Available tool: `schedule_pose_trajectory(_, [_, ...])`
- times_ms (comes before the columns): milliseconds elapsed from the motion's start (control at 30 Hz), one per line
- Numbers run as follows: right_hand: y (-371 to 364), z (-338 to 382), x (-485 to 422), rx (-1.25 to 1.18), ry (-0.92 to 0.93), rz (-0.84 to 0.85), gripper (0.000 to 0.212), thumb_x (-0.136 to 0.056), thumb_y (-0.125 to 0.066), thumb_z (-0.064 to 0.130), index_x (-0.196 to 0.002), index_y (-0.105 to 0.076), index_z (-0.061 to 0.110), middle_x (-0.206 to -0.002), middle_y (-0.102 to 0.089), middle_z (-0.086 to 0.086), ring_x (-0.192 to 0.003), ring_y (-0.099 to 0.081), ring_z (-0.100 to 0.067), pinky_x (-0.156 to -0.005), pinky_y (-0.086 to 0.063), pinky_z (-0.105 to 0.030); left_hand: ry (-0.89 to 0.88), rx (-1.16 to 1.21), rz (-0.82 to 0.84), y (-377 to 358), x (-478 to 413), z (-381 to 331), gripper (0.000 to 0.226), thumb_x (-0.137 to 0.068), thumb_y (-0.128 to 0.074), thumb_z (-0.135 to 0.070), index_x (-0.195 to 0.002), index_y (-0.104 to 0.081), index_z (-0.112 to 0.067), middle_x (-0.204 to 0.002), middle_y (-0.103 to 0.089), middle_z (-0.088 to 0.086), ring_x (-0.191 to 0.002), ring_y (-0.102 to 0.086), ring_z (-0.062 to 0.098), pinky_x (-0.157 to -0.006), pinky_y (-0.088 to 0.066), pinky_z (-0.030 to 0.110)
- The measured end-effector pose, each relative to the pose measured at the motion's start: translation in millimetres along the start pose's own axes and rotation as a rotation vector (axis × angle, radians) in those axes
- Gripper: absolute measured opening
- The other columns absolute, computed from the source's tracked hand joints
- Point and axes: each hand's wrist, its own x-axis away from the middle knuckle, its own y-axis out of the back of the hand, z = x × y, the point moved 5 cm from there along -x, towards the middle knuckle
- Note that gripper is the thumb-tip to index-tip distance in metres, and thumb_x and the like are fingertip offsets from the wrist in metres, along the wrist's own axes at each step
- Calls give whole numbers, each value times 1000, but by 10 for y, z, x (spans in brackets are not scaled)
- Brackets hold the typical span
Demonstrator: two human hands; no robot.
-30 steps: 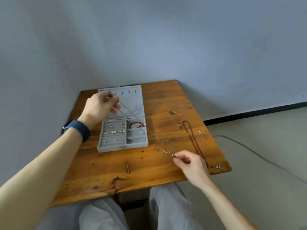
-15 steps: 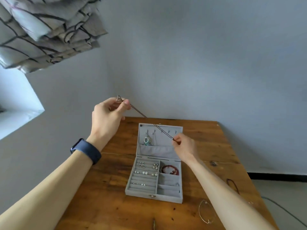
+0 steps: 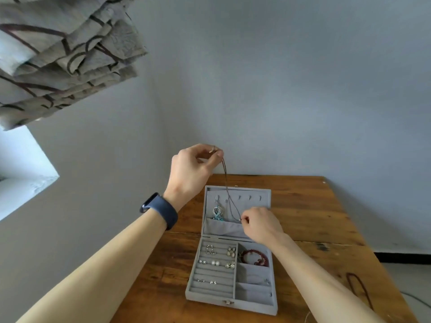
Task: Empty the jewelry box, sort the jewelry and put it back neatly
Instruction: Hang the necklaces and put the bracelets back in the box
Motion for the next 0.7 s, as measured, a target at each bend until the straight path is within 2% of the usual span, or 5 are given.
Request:
schedule_pose_trajectory(100, [-24,-16,21,35,35,41,24,-97,-50,27,-100,-72,17,-101,-64,-1,-91,-63,-18,-80,-55,-34,-33,-106,73,-199,-148,-23,17,-90,-68,-41,-95,-76,-26,-86,-73,-13,-71,-67,3,-74,-56,26])
schedule_pose_trajectory(267, [166,-179,63,-237,-26,1,43,-95,-56,31,-136,-53,19,-124,-63,5,-107,-62,-7,-88,-48,-18,-30,-206,234,-542,-242,110,18,-90,-67,-40,-95,-75,-25,-82,-70,-14,-71,-65,4,-61,-51,18])
schedule_pose_trajectory(433, [535,-178,25,-646,-100,-209,41,-87,-70,37,-127,-61,31,-109,-63,18,-85,-62,9,-65,-44,-5,49,-295,407,-840,-187,358,14,-87,-69,-41,-88,-74,-29,-77,-71,-13,-66,-65,4,-65,-53,18])
schedule_pose_trajectory(567, [668,-83,-20,-675,-63,-228,31,-85,-74,43,-115,-67,36,-108,-62,23,-90,-64,5,-69,-44,-5,84,-284,491,-957,-102,508,16,-89,-70,-38,-84,-75,-24,-60,-69,-14,-53,-64,0,-49,-44,9])
schedule_pose_trajectory(700, [553,-113,-22,-630,-54,-213,10,-90,-69,37,-93,-77,30,-90,-71,23,-89,-61,10,-71,-41,-3,107,-206,362,-864,-145,574,12,-88,-72,-38,-84,-71,-27,-72,-71,-13,-58,-66,2,-50,-44,6])
